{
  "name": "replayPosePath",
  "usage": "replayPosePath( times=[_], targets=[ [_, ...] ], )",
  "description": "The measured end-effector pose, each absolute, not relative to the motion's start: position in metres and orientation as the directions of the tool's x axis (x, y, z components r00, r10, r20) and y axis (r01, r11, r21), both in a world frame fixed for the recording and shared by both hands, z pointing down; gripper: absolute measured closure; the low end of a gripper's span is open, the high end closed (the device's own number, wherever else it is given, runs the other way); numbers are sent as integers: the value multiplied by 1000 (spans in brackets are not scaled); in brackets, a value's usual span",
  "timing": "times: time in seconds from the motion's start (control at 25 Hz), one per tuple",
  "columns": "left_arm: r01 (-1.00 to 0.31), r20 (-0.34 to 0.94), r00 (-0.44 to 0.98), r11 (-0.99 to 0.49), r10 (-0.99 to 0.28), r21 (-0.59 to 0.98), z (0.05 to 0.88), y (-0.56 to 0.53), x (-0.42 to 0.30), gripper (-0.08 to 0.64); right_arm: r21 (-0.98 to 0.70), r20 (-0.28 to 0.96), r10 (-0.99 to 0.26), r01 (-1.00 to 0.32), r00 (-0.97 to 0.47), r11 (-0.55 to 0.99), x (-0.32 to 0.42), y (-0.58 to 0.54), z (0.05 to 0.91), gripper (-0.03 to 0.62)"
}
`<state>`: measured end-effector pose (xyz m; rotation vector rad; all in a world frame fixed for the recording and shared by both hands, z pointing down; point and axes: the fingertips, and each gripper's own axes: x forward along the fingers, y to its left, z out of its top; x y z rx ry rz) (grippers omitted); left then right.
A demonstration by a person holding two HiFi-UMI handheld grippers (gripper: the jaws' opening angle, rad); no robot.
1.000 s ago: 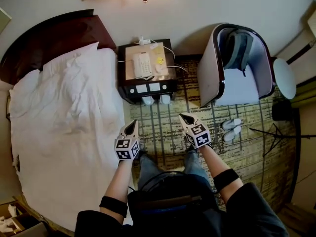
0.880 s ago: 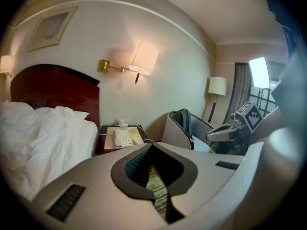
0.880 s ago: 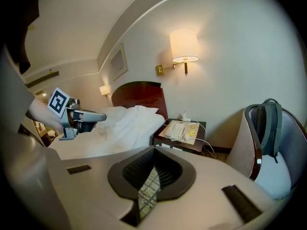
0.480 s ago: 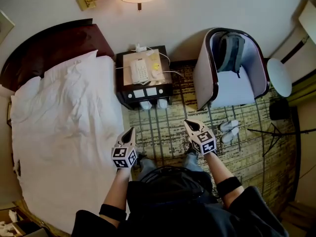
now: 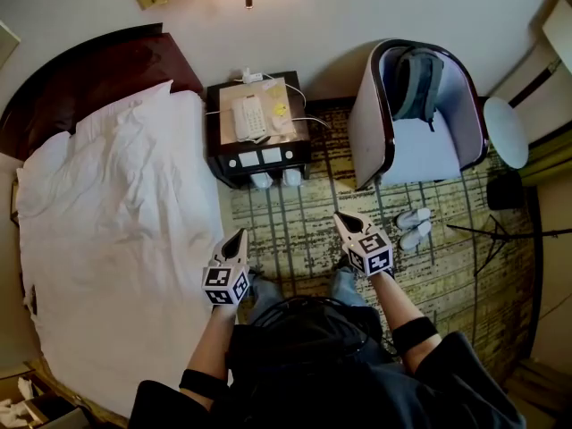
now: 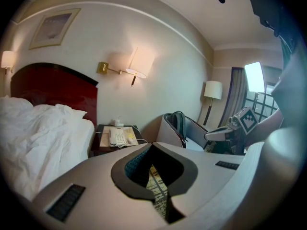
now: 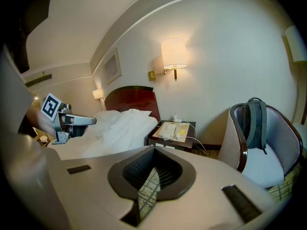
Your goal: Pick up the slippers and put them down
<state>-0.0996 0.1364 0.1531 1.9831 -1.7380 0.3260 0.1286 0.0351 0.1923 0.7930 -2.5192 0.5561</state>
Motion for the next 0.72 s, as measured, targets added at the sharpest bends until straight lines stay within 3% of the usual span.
replayPosePath(
  times=[0.72],
  targets=[
    [-979,497,177,-98,-849,180,164,114,-103,556,-261,538,-422,-620,-730,740,121,30,212,589]
  ],
)
